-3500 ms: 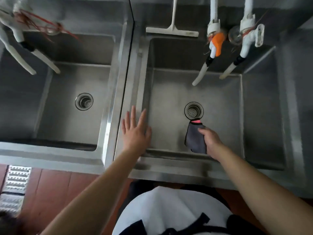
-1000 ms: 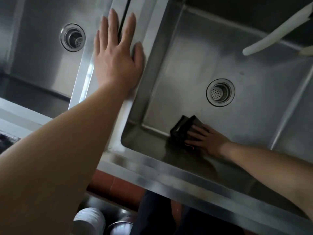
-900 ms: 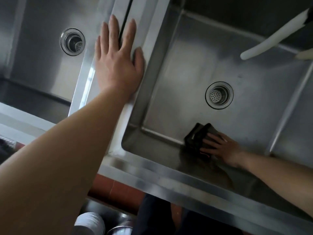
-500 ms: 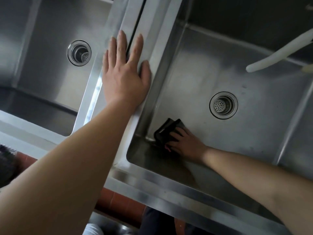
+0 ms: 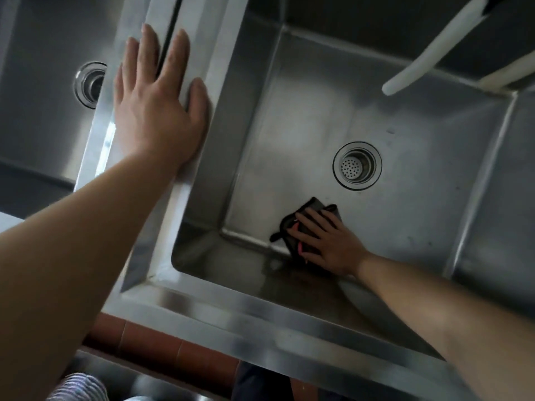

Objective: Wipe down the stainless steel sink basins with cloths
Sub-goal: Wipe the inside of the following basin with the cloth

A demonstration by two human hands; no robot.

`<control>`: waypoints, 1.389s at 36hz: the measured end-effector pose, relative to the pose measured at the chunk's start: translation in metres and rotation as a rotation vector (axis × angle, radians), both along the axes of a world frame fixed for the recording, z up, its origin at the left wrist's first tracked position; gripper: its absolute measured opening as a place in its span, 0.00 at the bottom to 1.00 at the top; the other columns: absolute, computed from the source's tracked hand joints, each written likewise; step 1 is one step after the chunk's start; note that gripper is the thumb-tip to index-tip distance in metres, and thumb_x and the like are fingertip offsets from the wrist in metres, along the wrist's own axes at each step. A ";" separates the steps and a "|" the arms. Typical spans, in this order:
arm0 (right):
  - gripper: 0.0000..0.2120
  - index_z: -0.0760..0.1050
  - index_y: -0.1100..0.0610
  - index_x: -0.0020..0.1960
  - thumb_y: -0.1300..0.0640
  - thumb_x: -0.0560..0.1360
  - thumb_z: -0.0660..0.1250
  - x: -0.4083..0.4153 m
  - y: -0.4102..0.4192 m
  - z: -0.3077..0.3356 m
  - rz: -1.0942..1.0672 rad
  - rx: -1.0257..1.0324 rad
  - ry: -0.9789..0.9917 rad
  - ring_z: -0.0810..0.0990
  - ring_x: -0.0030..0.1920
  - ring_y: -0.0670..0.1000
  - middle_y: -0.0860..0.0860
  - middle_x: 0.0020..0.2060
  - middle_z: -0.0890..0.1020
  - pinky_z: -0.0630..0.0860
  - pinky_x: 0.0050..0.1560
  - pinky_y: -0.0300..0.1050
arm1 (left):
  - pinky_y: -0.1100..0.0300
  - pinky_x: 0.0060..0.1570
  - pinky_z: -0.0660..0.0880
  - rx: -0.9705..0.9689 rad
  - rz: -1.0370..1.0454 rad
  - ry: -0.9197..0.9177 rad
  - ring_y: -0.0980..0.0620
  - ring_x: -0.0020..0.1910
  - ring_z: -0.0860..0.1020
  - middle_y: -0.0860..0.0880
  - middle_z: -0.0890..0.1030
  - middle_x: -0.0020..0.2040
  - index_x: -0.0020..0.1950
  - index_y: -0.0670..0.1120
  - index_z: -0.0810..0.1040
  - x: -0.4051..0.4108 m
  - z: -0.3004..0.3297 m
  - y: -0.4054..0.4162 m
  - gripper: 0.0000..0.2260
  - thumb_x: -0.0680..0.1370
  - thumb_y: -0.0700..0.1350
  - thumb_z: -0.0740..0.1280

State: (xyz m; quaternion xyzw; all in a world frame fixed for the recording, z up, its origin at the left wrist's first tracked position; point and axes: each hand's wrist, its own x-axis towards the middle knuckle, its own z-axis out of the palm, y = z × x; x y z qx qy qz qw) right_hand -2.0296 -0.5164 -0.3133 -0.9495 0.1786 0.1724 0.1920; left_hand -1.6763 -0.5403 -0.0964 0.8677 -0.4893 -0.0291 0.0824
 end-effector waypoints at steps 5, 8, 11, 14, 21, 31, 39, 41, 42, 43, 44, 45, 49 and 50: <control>0.30 0.55 0.43 0.79 0.36 0.79 0.53 -0.080 0.000 -0.002 -0.066 -0.057 0.140 0.55 0.79 0.58 0.52 0.79 0.61 0.56 0.75 0.60 | 0.50 0.78 0.51 -0.021 0.009 -0.005 0.45 0.81 0.53 0.48 0.56 0.82 0.80 0.58 0.58 -0.006 0.003 0.005 0.26 0.81 0.58 0.54; 0.31 0.54 0.42 0.79 0.35 0.79 0.51 -0.102 0.000 -0.002 -0.109 -0.065 0.168 0.56 0.79 0.58 0.53 0.78 0.61 0.56 0.75 0.61 | 0.48 0.78 0.50 -0.017 0.022 0.017 0.44 0.80 0.53 0.47 0.56 0.81 0.80 0.56 0.59 -0.009 0.003 0.007 0.25 0.82 0.57 0.53; 0.32 0.47 0.40 0.80 0.34 0.79 0.48 -0.092 0.001 -0.002 -0.149 -0.051 0.172 0.51 0.80 0.57 0.52 0.80 0.56 0.51 0.75 0.61 | 0.45 0.78 0.48 -0.088 0.049 0.013 0.40 0.80 0.53 0.44 0.59 0.80 0.78 0.51 0.64 -0.031 0.004 0.020 0.25 0.81 0.53 0.56; 0.31 0.40 0.39 0.79 0.34 0.80 0.46 -0.065 -0.004 -0.004 -0.245 -0.053 0.131 0.44 0.80 0.58 0.53 0.81 0.51 0.44 0.77 0.62 | 0.41 0.78 0.49 -0.163 -0.167 0.087 0.36 0.79 0.55 0.40 0.61 0.79 0.76 0.46 0.68 -0.088 -0.007 0.052 0.25 0.78 0.45 0.63; 0.31 0.50 0.42 0.80 0.35 0.80 0.51 0.042 -0.050 -0.013 -0.385 -0.060 -0.007 0.46 0.80 0.60 0.54 0.81 0.52 0.44 0.77 0.62 | 0.47 0.77 0.43 0.478 -0.193 0.391 0.45 0.81 0.43 0.49 0.47 0.83 0.80 0.59 0.55 -0.148 -0.080 0.071 0.30 0.80 0.51 0.63; 0.32 0.55 0.41 0.79 0.35 0.78 0.57 -0.083 -0.036 -0.021 -0.555 -0.076 -0.003 0.52 0.80 0.57 0.51 0.80 0.56 0.54 0.76 0.62 | 0.46 0.78 0.53 0.697 -0.114 0.431 0.40 0.80 0.54 0.42 0.56 0.81 0.81 0.50 0.54 -0.141 -0.168 0.063 0.37 0.74 0.59 0.58; 0.32 0.44 0.42 0.80 0.35 0.79 0.47 -0.086 -0.134 -0.015 -1.084 -0.115 0.138 0.42 0.80 0.57 0.53 0.81 0.47 0.40 0.77 0.60 | 0.40 0.76 0.37 0.724 -0.022 0.423 0.40 0.78 0.32 0.48 0.27 0.77 0.78 0.60 0.30 -0.189 -0.191 0.042 0.40 0.78 0.68 0.55; 0.32 0.42 0.42 0.80 0.35 0.79 0.46 -0.065 -0.182 -0.019 -1.171 -0.116 0.130 0.40 0.80 0.58 0.54 0.81 0.45 0.39 0.77 0.61 | 0.39 0.75 0.34 0.740 -0.012 0.420 0.41 0.77 0.28 0.49 0.22 0.72 0.75 0.61 0.26 -0.189 -0.200 0.044 0.41 0.78 0.70 0.53; 0.32 0.41 0.42 0.80 0.35 0.79 0.45 -0.055 -0.205 -0.021 -1.187 -0.104 0.135 0.38 0.80 0.58 0.54 0.81 0.43 0.38 0.77 0.61 | 0.39 0.74 0.33 0.745 -0.013 0.434 0.41 0.76 0.26 0.49 0.20 0.71 0.73 0.61 0.24 -0.187 -0.204 0.044 0.41 0.77 0.71 0.52; 0.32 0.40 0.42 0.80 0.35 0.80 0.45 -0.045 -0.225 -0.021 -1.185 -0.090 0.142 0.37 0.80 0.58 0.54 0.81 0.42 0.37 0.77 0.61 | 0.39 0.74 0.32 0.749 -0.016 0.447 0.42 0.74 0.24 0.50 0.18 0.69 0.71 0.62 0.22 -0.185 -0.206 0.045 0.41 0.77 0.71 0.52; 0.32 0.39 0.42 0.80 0.35 0.80 0.44 -0.035 -0.241 -0.022 -1.171 -0.076 0.149 0.36 0.79 0.58 0.54 0.81 0.41 0.36 0.77 0.61 | 0.39 0.74 0.31 0.757 -0.017 0.457 0.43 0.72 0.22 0.50 0.17 0.68 0.70 0.63 0.21 -0.184 -0.209 0.047 0.41 0.77 0.72 0.51; 0.32 0.38 0.42 0.80 0.35 0.80 0.44 -0.026 -0.253 -0.022 -1.148 -0.071 0.154 0.36 0.79 0.58 0.55 0.80 0.41 0.36 0.76 0.61 | 0.39 0.73 0.30 0.764 -0.015 0.462 0.43 0.70 0.20 0.50 0.16 0.68 0.69 0.63 0.20 -0.183 -0.211 0.048 0.41 0.77 0.72 0.51; 0.31 0.37 0.42 0.79 0.36 0.80 0.43 -0.018 -0.256 -0.020 -1.054 -0.095 0.119 0.35 0.79 0.59 0.55 0.80 0.41 0.35 0.76 0.61 | 0.38 0.72 0.29 0.764 -0.022 0.443 0.45 0.66 0.16 0.52 0.15 0.67 0.68 0.63 0.18 -0.185 -0.219 0.047 0.41 0.76 0.73 0.49; 0.31 0.38 0.41 0.80 0.36 0.81 0.43 -0.023 -0.245 -0.019 -0.998 -0.109 0.091 0.36 0.79 0.58 0.54 0.81 0.41 0.36 0.77 0.61 | 0.38 0.72 0.29 0.769 -0.024 0.444 0.45 0.65 0.15 0.52 0.15 0.67 0.68 0.63 0.18 -0.186 -0.221 0.045 0.41 0.75 0.74 0.49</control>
